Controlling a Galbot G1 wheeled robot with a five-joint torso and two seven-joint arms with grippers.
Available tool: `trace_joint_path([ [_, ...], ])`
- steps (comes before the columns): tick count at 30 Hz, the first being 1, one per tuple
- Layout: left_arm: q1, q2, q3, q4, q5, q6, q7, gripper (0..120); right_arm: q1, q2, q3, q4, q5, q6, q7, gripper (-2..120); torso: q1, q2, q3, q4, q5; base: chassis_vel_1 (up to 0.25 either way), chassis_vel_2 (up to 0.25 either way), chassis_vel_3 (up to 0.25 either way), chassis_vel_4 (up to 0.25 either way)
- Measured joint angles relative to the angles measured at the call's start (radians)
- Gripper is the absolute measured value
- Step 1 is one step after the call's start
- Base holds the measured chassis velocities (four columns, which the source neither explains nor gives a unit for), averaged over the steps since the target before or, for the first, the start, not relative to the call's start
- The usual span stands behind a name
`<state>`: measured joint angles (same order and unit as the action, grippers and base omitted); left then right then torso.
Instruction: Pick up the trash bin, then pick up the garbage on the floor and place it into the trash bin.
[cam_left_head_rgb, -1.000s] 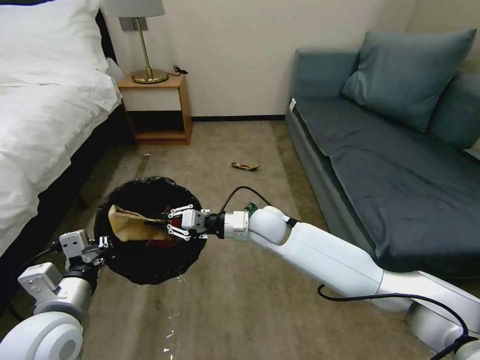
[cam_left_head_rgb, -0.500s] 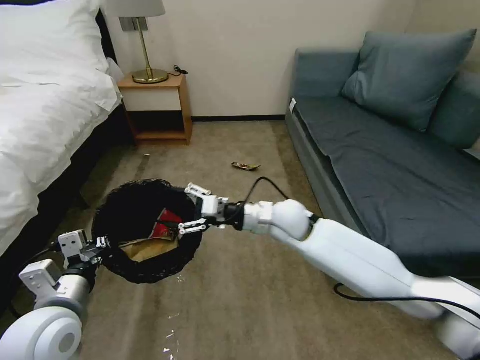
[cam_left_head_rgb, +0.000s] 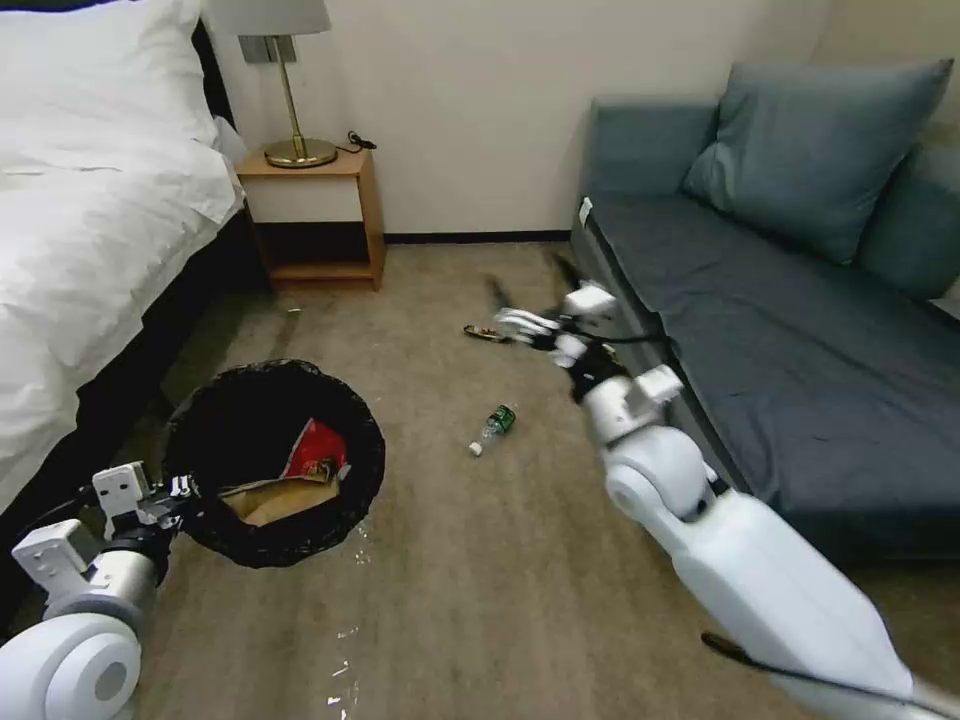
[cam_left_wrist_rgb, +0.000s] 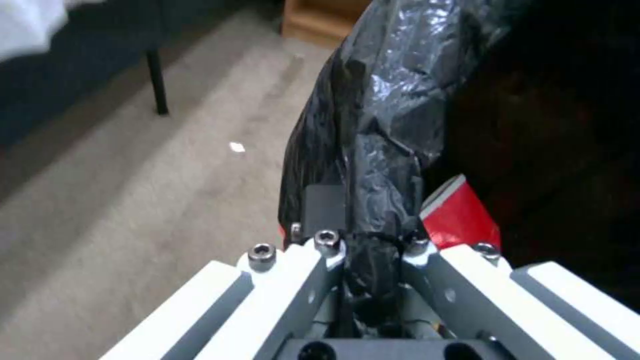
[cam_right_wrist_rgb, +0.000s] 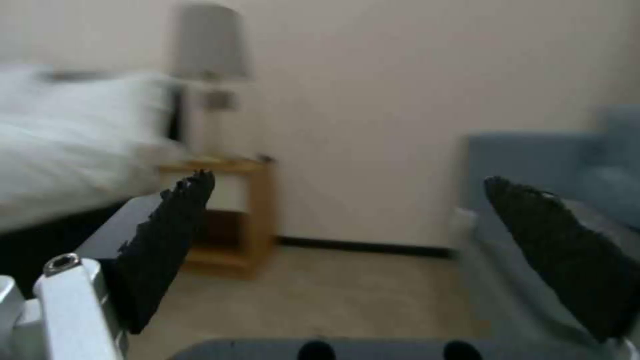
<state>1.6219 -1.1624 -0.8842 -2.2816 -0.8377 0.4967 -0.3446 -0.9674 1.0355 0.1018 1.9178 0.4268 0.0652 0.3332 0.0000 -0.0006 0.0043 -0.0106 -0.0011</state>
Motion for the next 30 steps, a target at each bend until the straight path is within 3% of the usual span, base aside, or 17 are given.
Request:
trace_joint_path([
  [2,0.006,-0.01,0.004,-0.02,-0.047,0.042,-0.04,1,-0.117,-0.001,0.069,0.027,-0.069,-0.004,0.022,100,0.0,0.0,0.0,-0.0002,0.0004,0.0,0.0,0.0,0.0],
  [6,0.007,-0.014,0.003,-0.024,-0.061,0.081,-0.086,1,-0.242,0.009,0.135,0.044,-0.12,0.033,0.013,100,0.0,0.0,0.0,0.0,0.0002,0.0,0.0,0.0,0.0],
  [12,0.009,-0.02,-0.007,-0.028,-0.081,0.105,-0.126,1,-0.333,0.032,0.169,0.058,-0.171,0.067,-0.018,100,0.0,0.0,0.0,0.0002,0.0,0.0,0.0,0.0,0.0],
  [15,0.01,-0.02,-0.012,-0.025,-0.06,0.089,-0.08,1,-0.348,0.041,0.166,0.056,-0.187,0.084,-0.026,100,0.0,0.0,0.0,0.0004,-0.0001,0.0,0.0,0.0,0.0],
  [16,0.005,-0.015,-0.019,-0.017,-0.038,0.054,-0.029,1,-0.351,0.044,0.16,0.052,-0.186,0.091,-0.035,100,0.0,0.0,0.0,0.0005,0.0,0.0,0.0,0.0,0.0],
  [18,-0.007,-0.004,-0.035,-0.004,-0.034,0.018,0.009,1,-0.351,0.048,0.147,0.052,-0.178,0.095,-0.045,100,0.0,0.0,0.0,0.0001,0.0001,0.0,0.0,0.0,0.0],
  [30,-0.004,0.013,-0.062,0.002,-0.032,-0.009,0.038,1,-0.351,0.066,0.121,0.038,-0.168,0.104,-0.063,100,0.0,0.0,0.0,0.0002,0.0,0.0,0.0,0.0,0.0],
])
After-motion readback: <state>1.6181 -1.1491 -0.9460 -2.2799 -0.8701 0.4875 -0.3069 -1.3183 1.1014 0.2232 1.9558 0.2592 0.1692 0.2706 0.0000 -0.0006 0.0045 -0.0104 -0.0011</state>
